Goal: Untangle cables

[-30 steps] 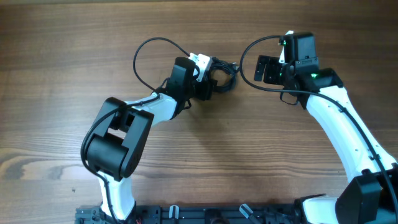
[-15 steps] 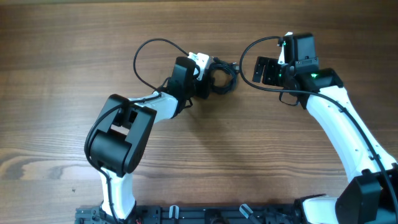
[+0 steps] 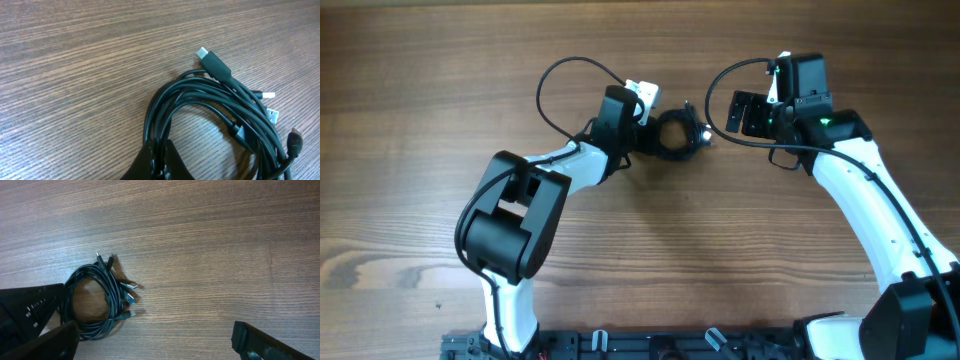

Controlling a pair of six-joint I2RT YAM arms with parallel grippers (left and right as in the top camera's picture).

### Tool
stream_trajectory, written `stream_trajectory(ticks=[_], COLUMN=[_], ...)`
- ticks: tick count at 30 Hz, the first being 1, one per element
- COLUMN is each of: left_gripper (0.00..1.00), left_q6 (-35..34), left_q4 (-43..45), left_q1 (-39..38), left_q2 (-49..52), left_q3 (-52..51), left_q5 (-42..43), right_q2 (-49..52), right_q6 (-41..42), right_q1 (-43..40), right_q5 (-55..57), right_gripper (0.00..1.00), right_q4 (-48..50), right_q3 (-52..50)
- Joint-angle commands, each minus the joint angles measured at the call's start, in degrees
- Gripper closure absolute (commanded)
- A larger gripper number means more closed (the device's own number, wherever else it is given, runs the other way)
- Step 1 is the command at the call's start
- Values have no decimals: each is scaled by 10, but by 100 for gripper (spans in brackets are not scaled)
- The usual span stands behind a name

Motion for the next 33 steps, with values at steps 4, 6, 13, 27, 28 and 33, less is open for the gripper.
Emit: stream_trajectory(ticks=[4,6,13,27,28,33], left_gripper=[96,96,96,96,96,96], left_q6=[1,1,3,2,-11,-17], left_q4=[-42,-61,-100,-108,-108,-105], left_q1=[43,55,71,71,71,71], left_q2=[-88,-116,-169,-280,-297,-325], left_q3=[17,17,17,17,17,17], left_q5=[-4,-4,-4,42,42,67], right_q2=[5,5,18,56,64,86], right_q6=[17,17,8,-32,-34,-24], right_q1=[-1,-1,-1,0,0,9], right_q5=[2,1,-104,-280,-308,-347], right_gripper=[0,0,0,0,0,0], right_q4=[2,2,30,129,144,182], right_q3=[-2,-2,-13,-50,-50,-50])
